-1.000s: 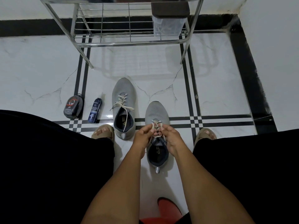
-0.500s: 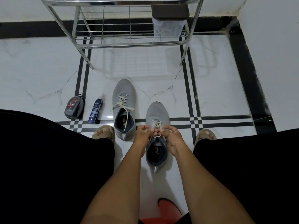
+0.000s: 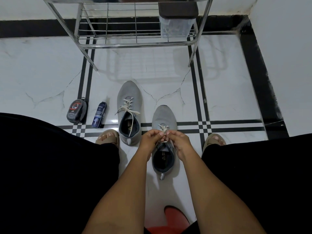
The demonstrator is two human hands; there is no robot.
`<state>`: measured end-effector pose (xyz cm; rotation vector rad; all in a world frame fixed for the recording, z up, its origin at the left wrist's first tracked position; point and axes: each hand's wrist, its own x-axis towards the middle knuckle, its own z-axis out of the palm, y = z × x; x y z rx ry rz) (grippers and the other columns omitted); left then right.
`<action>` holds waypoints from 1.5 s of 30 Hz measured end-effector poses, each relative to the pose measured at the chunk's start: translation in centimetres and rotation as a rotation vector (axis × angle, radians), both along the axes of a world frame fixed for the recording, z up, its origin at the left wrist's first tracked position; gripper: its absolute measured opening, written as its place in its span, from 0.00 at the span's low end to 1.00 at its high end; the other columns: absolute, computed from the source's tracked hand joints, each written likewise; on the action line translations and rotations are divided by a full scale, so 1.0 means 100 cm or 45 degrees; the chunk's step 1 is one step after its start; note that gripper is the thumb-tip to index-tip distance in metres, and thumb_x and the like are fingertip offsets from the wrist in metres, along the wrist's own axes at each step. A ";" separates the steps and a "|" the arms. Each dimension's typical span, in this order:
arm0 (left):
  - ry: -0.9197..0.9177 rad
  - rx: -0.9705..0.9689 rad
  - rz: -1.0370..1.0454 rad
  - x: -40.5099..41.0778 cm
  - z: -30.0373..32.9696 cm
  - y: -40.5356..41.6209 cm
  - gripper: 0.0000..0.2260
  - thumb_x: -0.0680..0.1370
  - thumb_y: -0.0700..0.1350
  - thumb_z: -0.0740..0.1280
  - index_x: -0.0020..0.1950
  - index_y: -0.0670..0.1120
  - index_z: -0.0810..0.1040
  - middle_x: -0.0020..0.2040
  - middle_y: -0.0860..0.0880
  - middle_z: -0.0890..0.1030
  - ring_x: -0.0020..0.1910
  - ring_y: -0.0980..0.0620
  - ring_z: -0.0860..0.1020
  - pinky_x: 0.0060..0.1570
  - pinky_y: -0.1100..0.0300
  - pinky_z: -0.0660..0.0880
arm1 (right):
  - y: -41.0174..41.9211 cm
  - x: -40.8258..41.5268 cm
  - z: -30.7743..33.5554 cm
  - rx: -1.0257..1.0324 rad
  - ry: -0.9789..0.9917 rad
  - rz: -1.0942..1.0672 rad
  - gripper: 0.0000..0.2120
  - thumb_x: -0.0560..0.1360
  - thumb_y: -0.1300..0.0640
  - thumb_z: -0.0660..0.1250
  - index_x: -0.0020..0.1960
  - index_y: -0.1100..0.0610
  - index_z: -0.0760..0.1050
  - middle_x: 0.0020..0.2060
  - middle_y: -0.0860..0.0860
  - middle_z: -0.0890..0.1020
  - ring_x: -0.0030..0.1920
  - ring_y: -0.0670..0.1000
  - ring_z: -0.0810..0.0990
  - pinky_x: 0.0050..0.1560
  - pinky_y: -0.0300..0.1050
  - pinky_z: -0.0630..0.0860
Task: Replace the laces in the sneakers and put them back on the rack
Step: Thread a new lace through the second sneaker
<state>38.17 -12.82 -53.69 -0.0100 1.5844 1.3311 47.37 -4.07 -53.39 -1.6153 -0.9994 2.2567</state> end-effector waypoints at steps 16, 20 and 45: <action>0.044 -0.198 -0.252 -0.006 0.014 0.006 0.08 0.78 0.31 0.61 0.54 0.41 0.68 0.40 0.45 0.76 0.35 0.55 0.75 0.31 0.71 0.73 | 0.000 -0.009 0.013 -0.139 0.041 0.148 0.08 0.81 0.61 0.59 0.50 0.61 0.77 0.36 0.58 0.80 0.32 0.50 0.78 0.40 0.42 0.78; 0.081 -0.259 -0.222 -0.007 0.013 0.002 0.13 0.79 0.34 0.64 0.59 0.43 0.63 0.42 0.46 0.75 0.35 0.54 0.73 0.27 0.69 0.70 | 0.004 -0.007 0.023 0.078 -0.055 0.465 0.05 0.78 0.63 0.65 0.50 0.65 0.78 0.39 0.56 0.82 0.37 0.49 0.80 0.38 0.35 0.77; 0.263 -0.241 -0.594 -0.006 0.022 0.006 0.16 0.80 0.30 0.54 0.56 0.40 0.80 0.41 0.46 0.78 0.34 0.57 0.74 0.27 0.73 0.69 | -0.023 0.007 0.025 1.531 -0.750 1.183 0.10 0.76 0.64 0.62 0.57 0.57 0.69 0.54 0.54 0.72 0.41 0.53 0.72 0.37 0.46 0.68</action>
